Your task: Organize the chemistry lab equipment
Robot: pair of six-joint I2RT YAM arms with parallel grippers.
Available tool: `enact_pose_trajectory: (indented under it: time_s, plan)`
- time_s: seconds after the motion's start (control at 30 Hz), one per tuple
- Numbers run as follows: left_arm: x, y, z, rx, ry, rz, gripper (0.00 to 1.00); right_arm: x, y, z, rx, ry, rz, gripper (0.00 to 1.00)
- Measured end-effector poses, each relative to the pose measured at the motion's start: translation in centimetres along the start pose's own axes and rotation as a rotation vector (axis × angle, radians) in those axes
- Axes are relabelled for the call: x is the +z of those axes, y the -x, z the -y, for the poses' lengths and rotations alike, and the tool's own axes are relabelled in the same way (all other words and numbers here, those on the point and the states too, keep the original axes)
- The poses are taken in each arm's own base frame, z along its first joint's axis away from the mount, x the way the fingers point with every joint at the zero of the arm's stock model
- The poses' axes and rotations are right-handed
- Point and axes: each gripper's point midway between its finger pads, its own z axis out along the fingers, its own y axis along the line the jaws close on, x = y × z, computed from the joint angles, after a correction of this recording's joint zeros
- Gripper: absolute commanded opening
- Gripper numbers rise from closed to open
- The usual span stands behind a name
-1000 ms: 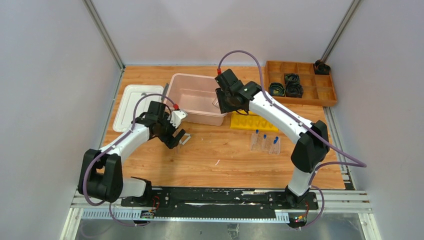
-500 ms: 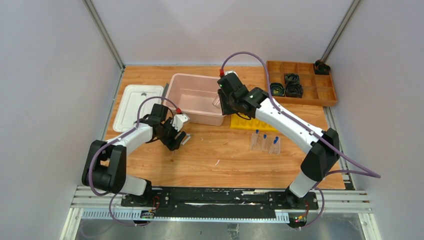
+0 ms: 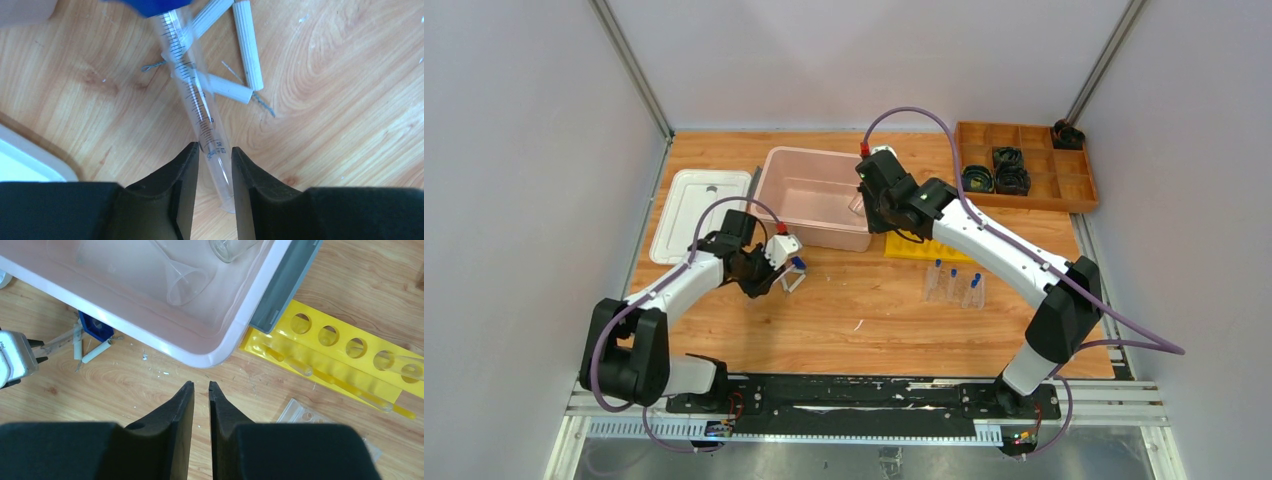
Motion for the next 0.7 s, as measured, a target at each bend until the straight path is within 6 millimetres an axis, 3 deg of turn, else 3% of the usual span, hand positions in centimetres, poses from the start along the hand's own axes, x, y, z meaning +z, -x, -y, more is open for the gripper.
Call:
enact_pose_trajectory:
  time_s: [0.27, 0.37, 0.5, 0.7]
  plan:
    - [-0.3, -1.6, 0.2, 0.062, -0.008, -0.065, 0.51, 0.0, 0.2, 0.2, -0.002, -0.011, 0.011, 0.19]
    - [0.0, -2.0, 0.3, 0.075, -0.023, -0.084, 0.53, 0.1, 0.2, 0.2, -0.003, -0.011, 0.010, 0.19]
    - [0.9, -2.9, 0.5, 0.075, -0.057, -0.124, 0.39, -0.1, 0.0, 0.4, -0.005, -0.013, 0.009, 0.17]
    - [1.3, -2.1, -0.2, 0.087, -0.050, -0.115, 0.05, -1.3, 0.5, 0.6, 0.001, -0.005, 0.038, 0.11]
